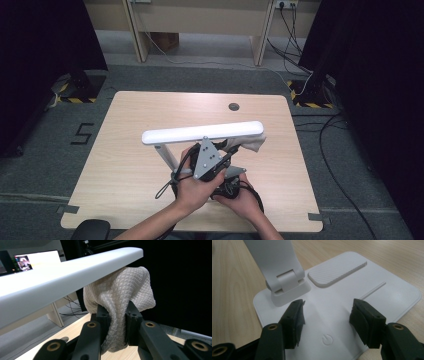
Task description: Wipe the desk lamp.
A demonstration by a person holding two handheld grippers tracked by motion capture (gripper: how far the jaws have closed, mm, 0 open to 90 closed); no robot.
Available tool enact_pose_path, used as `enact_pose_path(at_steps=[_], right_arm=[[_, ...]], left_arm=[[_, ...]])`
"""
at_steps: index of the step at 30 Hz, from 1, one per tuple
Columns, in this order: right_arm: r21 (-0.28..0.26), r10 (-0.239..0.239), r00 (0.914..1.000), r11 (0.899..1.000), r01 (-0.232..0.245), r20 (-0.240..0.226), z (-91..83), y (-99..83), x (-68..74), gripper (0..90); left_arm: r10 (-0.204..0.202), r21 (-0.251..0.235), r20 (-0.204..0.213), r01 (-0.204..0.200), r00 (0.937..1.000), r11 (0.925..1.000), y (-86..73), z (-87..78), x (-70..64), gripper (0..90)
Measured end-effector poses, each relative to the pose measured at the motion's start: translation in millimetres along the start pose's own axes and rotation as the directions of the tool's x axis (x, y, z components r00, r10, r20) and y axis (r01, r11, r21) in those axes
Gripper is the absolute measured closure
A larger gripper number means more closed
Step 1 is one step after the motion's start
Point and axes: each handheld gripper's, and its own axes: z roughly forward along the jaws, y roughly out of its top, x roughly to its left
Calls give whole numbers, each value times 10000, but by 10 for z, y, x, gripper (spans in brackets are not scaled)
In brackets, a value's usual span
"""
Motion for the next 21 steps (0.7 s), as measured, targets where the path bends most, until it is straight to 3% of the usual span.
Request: enact_pose_path(at_steps=[12, 21], right_arm=[[21, -7, 10000, 10000, 7, -3, -2, -1, 0, 438], [9, -13, 10000, 10000, 13, 6, -1, -1, -2, 438]], left_arm=[[115, 186, 336, -121, 9994, 9998, 105, 258, -66, 772], [306, 236, 330, -314, 9990, 9992, 141, 289, -121, 773]])
